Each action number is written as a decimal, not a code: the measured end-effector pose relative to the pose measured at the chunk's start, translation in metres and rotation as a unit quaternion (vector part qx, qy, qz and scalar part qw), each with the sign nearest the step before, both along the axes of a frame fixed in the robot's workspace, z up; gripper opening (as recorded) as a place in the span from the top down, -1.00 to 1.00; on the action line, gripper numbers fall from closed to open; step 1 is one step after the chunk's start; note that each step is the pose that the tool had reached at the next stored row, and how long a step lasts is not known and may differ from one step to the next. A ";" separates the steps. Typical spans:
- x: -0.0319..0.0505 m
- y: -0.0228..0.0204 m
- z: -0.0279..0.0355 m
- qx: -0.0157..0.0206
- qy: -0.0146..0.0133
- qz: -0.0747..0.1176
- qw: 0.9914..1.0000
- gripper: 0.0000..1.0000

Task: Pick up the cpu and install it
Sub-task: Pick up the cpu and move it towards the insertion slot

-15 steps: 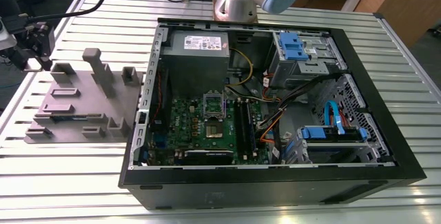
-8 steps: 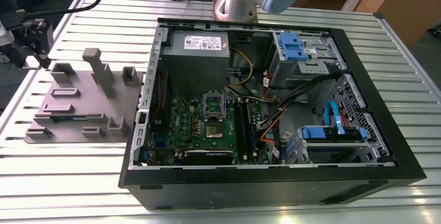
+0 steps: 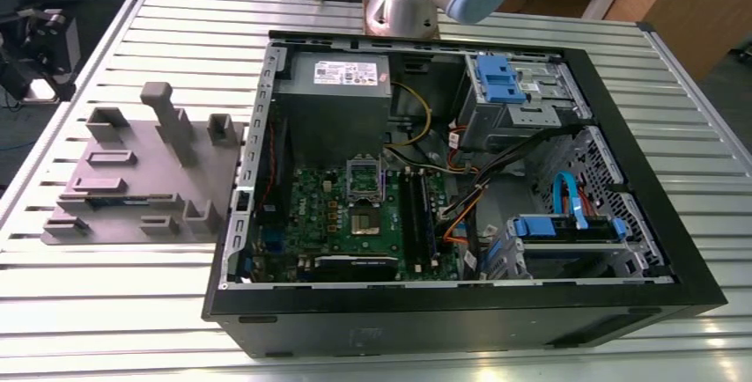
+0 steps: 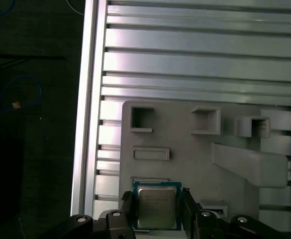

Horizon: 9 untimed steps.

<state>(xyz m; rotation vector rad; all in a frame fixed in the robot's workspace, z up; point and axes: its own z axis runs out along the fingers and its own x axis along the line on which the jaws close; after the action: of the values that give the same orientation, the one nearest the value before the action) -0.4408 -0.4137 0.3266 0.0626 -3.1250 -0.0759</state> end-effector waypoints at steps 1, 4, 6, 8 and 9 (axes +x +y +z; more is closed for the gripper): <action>0.0000 0.0000 0.0025 0.000 0.000 0.000 1.000 0.05; 0.0000 0.0000 0.0103 0.000 0.000 0.000 1.000 0.05; 0.0000 0.0000 0.0115 0.000 0.000 0.000 1.000 0.05; 0.0000 0.0000 0.0115 0.000 0.000 0.000 1.000 0.05; 0.0000 0.0000 0.0116 0.000 0.000 0.000 1.000 0.05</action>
<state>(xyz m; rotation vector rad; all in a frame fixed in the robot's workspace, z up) -0.4409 -0.4137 0.3382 0.0626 -3.1250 -0.0762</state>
